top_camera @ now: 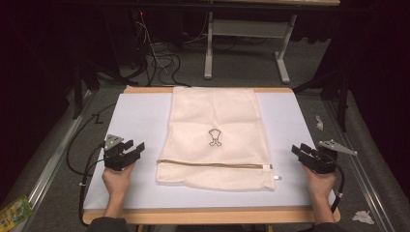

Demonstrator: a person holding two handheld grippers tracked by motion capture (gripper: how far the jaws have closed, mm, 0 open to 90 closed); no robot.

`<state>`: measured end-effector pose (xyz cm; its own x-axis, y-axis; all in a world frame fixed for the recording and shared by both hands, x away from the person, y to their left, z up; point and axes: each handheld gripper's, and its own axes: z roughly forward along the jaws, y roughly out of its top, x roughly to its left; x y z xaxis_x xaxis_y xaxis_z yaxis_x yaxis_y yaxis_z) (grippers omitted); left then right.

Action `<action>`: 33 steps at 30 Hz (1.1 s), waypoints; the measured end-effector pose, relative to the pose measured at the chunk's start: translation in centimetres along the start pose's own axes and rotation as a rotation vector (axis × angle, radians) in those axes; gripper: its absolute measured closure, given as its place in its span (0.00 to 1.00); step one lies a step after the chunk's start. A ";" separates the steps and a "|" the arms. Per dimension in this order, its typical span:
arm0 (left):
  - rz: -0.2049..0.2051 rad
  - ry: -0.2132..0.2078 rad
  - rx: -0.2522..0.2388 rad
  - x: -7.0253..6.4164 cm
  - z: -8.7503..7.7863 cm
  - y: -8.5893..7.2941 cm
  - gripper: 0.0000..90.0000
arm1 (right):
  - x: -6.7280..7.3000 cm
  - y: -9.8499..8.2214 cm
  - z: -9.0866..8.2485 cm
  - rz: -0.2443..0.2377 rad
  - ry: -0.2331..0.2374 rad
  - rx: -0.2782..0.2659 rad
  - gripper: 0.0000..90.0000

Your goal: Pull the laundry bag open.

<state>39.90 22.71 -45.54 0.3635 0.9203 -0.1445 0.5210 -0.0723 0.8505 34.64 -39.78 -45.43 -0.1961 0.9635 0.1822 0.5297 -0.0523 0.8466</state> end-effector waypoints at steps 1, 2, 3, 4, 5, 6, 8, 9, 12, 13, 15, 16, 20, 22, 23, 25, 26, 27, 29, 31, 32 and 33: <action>0.004 0.007 0.006 0.0 0.2 -0.1 0.55 | 0.2 0.0 0.1 -0.012 -0.005 0.003 0.64; 0.008 0.012 0.010 0.1 0.4 -0.1 0.55 | 0.3 0.0 0.3 -0.025 -0.008 0.003 0.65; 0.008 0.019 0.012 0.1 0.5 -0.2 0.55 | 0.3 0.0 0.6 -0.039 -0.009 0.004 0.65; 0.012 0.024 0.014 0.1 0.7 -0.2 0.55 | 0.4 -0.1 0.8 -0.040 -0.012 0.007 0.66; 0.014 0.028 0.017 0.0 0.8 -0.3 0.55 | 0.4 -0.1 0.9 -0.040 -0.020 0.011 0.66; 0.012 0.029 0.020 0.0 1.0 -0.3 0.55 | 0.4 -0.1 1.1 -0.041 -0.023 0.013 0.66; 0.010 0.031 0.019 0.0 1.2 -0.3 0.55 | 0.5 -0.1 1.2 -0.042 -0.032 0.013 0.66; 0.008 0.029 0.019 0.0 1.3 -0.3 0.55 | 0.5 -0.1 1.2 -0.047 -0.035 0.013 0.66; 0.003 0.035 0.023 0.1 1.6 -0.4 0.55 | 0.7 -0.1 1.4 -0.056 -0.048 0.028 0.66; 0.001 0.036 0.022 0.1 1.7 -0.4 0.55 | 0.6 -0.1 1.6 -0.057 -0.048 0.033 0.65; 0.001 0.041 0.020 0.1 1.8 -0.4 0.55 | 0.5 -0.1 1.7 -0.050 -0.052 0.030 0.65; 0.002 0.040 0.023 0.1 1.9 -0.5 0.55 | 0.5 -0.1 1.7 -0.049 -0.053 0.030 0.64; 0.006 0.050 0.031 0.2 2.3 -0.6 0.55 | 0.4 0.0 2.0 -0.028 -0.060 0.046 0.61; 0.008 0.067 0.029 0.2 2.5 -0.6 0.54 | 0.2 0.0 2.2 -0.023 -0.065 0.062 0.60; 0.009 0.071 0.031 0.2 2.5 -0.7 0.53 | 0.2 0.0 2.3 -0.034 -0.071 0.068 0.60; 0.011 0.077 0.034 0.2 2.7 -0.7 0.53 | 0.2 -0.1 2.4 -0.035 -0.076 0.075 0.60; 0.010 0.078 0.036 0.2 2.8 -0.8 0.53 | 0.3 -0.1 2.4 -0.036 -0.076 0.077 0.60; 0.010 0.079 0.037 0.2 2.9 -0.8 0.53 | 0.3 -0.1 2.4 -0.038 -0.076 0.075 0.59; 0.006 0.078 0.036 0.1 3.1 -0.9 0.52 | 0.3 -0.2 2.4 -0.032 -0.074 0.076 0.59; 0.004 0.084 0.031 0.1 3.3 -0.9 0.52 | 0.4 -0.2 2.5 -0.037 -0.076 0.078 0.59; 0.005 0.093 0.030 0.1 3.3 -0.9 0.52 | 0.4 -0.3 2.5 -0.039 -0.077 0.079 0.59; 0.004 0.102 0.029 0.1 3.3 -0.9 0.52 | 0.3 -0.3 2.6 -0.039 -0.079 0.083 0.59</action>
<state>42.01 21.58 -47.96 0.2858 0.9543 -0.0872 0.5422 -0.0860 0.8358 36.54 -38.77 -46.89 -0.1538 0.9823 0.1070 0.5904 0.0045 0.8071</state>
